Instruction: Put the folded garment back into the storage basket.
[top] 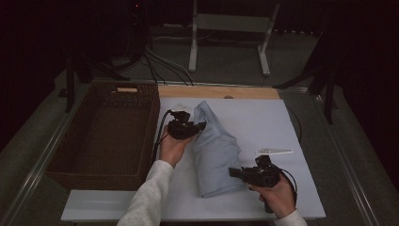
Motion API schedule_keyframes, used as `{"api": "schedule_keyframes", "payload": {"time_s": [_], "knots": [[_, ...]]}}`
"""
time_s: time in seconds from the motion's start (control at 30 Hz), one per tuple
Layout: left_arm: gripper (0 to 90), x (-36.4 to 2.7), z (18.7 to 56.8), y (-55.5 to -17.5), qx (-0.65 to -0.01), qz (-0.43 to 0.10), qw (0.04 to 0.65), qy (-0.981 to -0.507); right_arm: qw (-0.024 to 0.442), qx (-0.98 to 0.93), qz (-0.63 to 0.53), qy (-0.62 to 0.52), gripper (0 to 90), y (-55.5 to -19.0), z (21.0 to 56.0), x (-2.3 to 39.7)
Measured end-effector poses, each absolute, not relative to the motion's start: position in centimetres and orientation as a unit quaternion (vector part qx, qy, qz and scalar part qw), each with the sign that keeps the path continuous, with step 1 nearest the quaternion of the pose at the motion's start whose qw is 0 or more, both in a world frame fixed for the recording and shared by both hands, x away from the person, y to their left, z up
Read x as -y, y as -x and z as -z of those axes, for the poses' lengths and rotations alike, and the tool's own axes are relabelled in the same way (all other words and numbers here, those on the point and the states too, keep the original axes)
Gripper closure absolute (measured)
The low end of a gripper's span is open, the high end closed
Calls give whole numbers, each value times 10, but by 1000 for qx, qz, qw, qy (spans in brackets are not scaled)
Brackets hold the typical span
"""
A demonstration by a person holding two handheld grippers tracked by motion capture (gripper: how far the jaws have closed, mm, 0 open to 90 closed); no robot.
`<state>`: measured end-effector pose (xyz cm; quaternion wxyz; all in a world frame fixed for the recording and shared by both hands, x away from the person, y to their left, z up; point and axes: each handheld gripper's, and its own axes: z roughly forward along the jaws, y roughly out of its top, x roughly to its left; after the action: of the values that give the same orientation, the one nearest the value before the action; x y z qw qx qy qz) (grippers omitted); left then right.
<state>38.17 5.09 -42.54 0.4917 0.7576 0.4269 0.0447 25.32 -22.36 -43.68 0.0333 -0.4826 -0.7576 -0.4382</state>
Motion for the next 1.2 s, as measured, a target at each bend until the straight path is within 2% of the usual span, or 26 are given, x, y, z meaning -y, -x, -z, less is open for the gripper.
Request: {"api": "schedule_keyframes", "payload": {"time_s": [1.2], "knots": [[834, -68, 400, -386, -438, -57, 483, -756, 36, 761, 455, 462, 786, -273, 413, 189]]}}
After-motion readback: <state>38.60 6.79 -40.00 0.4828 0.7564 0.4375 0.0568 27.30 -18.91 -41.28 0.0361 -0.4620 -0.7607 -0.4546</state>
